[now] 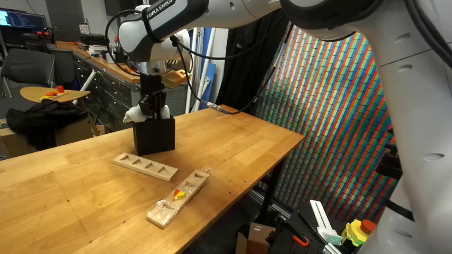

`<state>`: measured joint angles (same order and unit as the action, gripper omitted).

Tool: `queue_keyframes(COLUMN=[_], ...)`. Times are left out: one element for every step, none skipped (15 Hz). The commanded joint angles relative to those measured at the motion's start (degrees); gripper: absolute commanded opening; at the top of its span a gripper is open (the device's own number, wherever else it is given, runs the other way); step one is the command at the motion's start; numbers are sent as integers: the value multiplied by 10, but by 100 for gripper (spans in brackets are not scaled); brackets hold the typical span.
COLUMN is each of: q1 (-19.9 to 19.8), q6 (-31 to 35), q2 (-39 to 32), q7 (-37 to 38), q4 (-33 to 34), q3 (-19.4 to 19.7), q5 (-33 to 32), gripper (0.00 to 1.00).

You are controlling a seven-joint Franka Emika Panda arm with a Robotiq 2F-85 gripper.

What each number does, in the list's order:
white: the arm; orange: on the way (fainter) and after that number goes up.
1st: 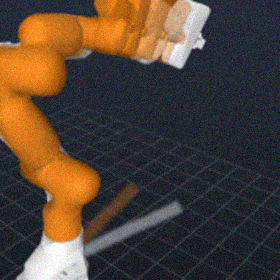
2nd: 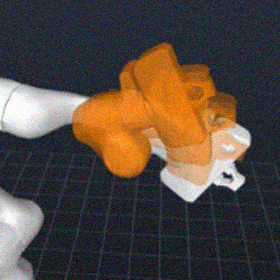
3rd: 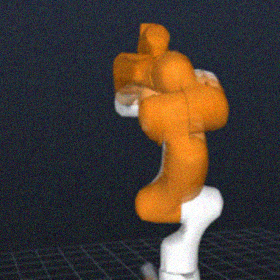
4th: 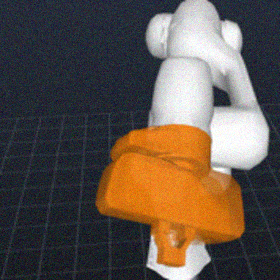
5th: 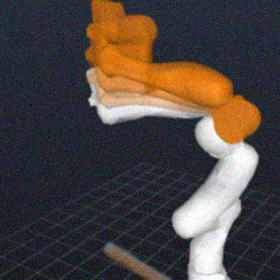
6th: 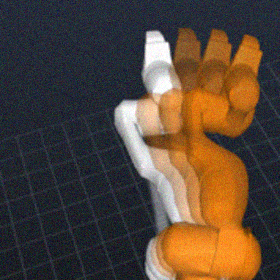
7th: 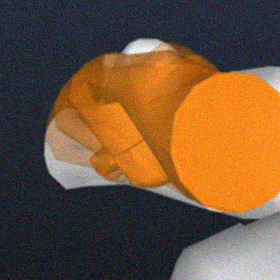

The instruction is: Put the white towel inside the black box

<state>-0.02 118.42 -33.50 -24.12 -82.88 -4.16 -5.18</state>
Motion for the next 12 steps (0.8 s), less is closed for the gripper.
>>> queue_keyframes(q1=[8, 9, 11, 13, 15, 17, 19, 20, 22, 24, 25, 27], q6=[-24, -28, -33, -41, -47, -52, -57, -61, -64, -64, -65, -66], q2=[41, 49, 56, 64, 71, 77, 82, 88, 92, 94, 94, 93], q7=[11, 11, 11, 12, 12, 11, 11, 11, 12, 15, 19, 25], q4=[-5, -5, -4, -3, -3, -3, -3, -4, -3, -2, 3, 6], q3=[5, 5, 5, 5, 5, 4, 4, 4, 3, 4, 5, 5], q5=[-20, -25, -31, -36, -41, -45, -48, -51, -52, -56, -59, -62], gripper=[69, 76, 84, 92, 100, 100, 100, 100, 94, 75, 71, 64])
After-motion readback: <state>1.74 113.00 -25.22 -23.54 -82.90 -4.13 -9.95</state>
